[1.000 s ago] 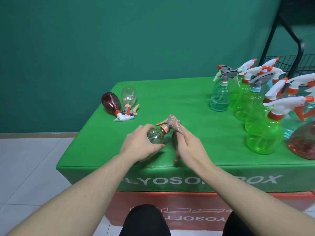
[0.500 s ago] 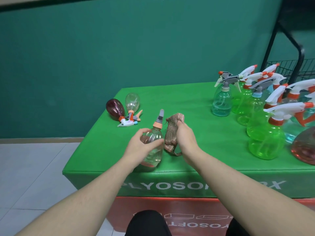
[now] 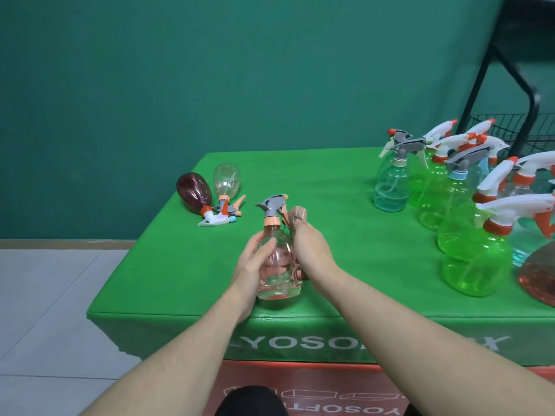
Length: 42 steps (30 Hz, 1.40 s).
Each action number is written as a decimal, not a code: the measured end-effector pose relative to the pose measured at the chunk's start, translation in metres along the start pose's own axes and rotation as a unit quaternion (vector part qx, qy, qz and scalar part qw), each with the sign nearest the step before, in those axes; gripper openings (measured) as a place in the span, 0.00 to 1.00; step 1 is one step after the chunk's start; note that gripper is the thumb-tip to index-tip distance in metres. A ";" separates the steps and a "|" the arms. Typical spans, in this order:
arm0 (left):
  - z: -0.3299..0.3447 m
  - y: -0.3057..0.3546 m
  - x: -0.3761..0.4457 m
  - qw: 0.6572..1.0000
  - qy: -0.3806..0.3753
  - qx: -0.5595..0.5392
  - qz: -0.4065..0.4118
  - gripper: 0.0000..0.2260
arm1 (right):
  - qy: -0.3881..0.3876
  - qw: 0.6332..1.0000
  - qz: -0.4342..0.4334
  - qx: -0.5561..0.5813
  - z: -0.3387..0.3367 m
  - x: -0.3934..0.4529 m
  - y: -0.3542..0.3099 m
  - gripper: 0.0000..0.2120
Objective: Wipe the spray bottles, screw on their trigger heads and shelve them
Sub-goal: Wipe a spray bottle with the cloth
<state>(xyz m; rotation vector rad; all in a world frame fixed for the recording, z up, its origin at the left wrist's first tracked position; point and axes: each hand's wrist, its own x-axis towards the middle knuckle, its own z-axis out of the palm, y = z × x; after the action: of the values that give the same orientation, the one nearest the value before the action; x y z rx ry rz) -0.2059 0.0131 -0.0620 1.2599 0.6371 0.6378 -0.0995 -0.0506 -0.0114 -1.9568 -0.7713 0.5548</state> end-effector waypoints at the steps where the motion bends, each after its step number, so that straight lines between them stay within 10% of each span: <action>1: 0.000 -0.001 0.001 1.000 0.001 -0.017 0.006 0.28 | -0.007 1.000 0.002 -0.010 0.003 0.002 0.001 0.14; 30: -0.004 -0.009 0.005 0.999 0.007 -0.019 0.025 0.20 | -0.025 0.965 -0.232 -0.120 0.023 -0.018 -0.013 0.25; 42: -0.005 -0.008 0.000 0.999 -0.001 -0.032 0.019 0.21 | -0.048 0.985 -0.147 -0.075 0.023 0.014 -0.012 0.25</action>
<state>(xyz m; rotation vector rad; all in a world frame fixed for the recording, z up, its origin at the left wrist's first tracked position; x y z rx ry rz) -0.2083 0.0149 -0.0703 1.2153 0.5880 0.6845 -0.1079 -0.0224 -0.0120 -1.9142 -1.1695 0.4228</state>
